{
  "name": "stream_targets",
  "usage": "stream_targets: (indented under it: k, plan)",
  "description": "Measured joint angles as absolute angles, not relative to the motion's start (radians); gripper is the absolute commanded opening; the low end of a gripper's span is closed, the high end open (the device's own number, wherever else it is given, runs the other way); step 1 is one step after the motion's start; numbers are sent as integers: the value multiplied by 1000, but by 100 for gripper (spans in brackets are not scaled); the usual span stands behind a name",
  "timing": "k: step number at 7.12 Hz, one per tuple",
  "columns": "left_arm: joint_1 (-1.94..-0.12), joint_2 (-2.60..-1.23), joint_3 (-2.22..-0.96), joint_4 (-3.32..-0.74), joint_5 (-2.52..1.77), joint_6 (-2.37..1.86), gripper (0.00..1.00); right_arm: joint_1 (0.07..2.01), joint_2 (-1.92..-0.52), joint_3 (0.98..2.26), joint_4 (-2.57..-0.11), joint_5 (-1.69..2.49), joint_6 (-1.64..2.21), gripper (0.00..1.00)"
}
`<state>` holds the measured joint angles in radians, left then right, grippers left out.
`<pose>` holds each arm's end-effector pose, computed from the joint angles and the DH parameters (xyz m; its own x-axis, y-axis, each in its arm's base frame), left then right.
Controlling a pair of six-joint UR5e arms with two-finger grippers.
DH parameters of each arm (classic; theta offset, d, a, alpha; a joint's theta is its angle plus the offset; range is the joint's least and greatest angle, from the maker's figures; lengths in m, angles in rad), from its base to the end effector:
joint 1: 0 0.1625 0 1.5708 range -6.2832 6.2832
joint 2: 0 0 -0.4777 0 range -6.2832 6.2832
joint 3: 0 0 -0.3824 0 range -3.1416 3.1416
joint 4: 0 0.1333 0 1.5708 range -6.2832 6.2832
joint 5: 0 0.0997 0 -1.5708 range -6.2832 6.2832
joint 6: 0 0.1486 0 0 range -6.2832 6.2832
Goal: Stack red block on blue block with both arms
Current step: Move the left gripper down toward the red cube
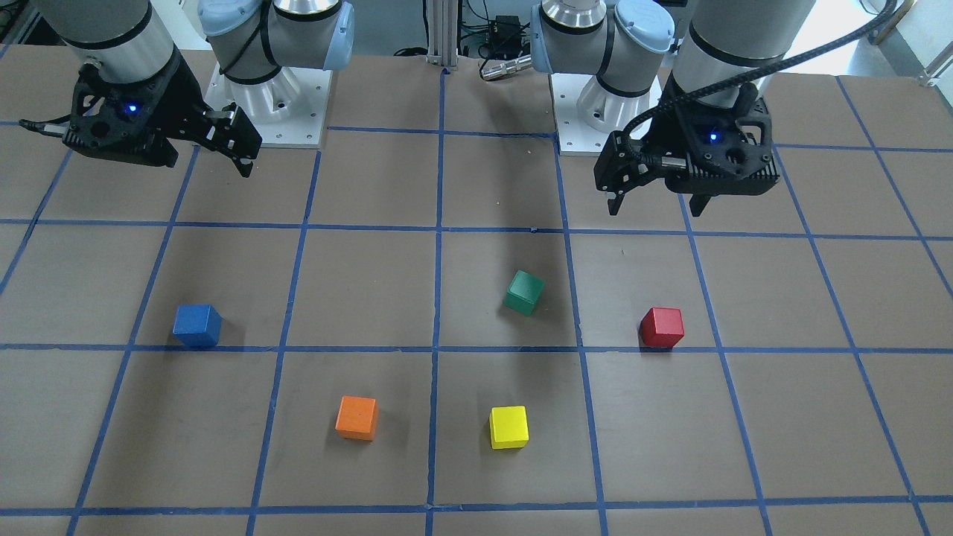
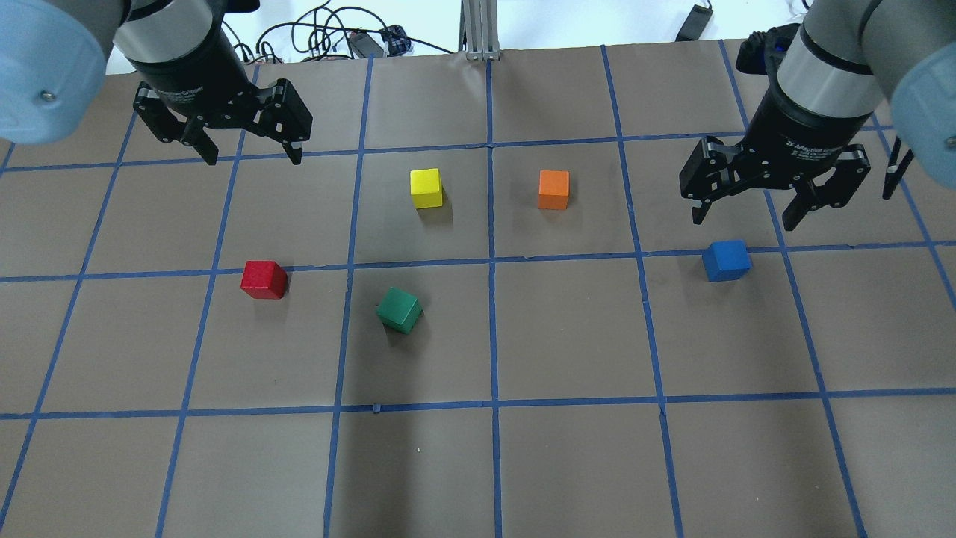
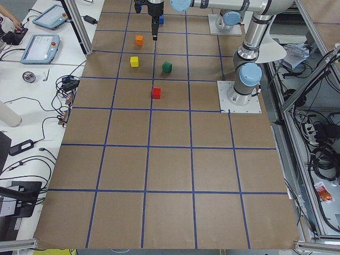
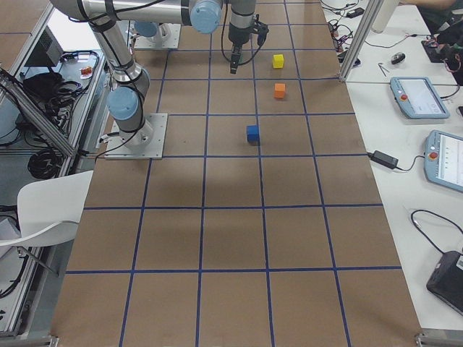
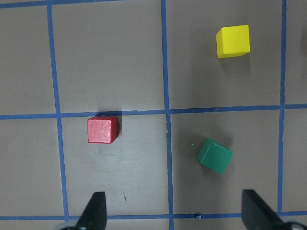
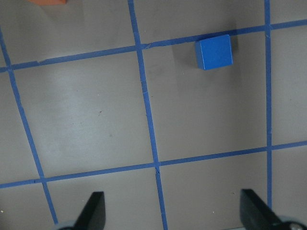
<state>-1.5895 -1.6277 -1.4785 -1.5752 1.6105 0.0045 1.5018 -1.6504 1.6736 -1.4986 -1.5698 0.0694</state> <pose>-0.1370 -0.5111 0.5076 -0.9990 0.0220 -0.0398 0.0232 0.9993 -0.0308 0.1035 -0.4376 0.4724 -0.9905 0.1377 0.0056 0.1376 0.9859 0.0951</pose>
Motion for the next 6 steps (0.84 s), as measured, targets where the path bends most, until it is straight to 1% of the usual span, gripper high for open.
stream_targets:
  k: [2,4,6]
  plan:
    - [-1600,-1629,-1482,-1593,1613,9,100,1504,-1655,1674,-1499,-1563,69,100]
    - [-1604,-1608,-1524,-1591,1615,20,100,1505,-1656,1673,-1499,-1560,69,100]
    - [-1593,-1616,-1558,-1581,1617,44,100,1505,-1657,1673,-1499,-1558,69,100]
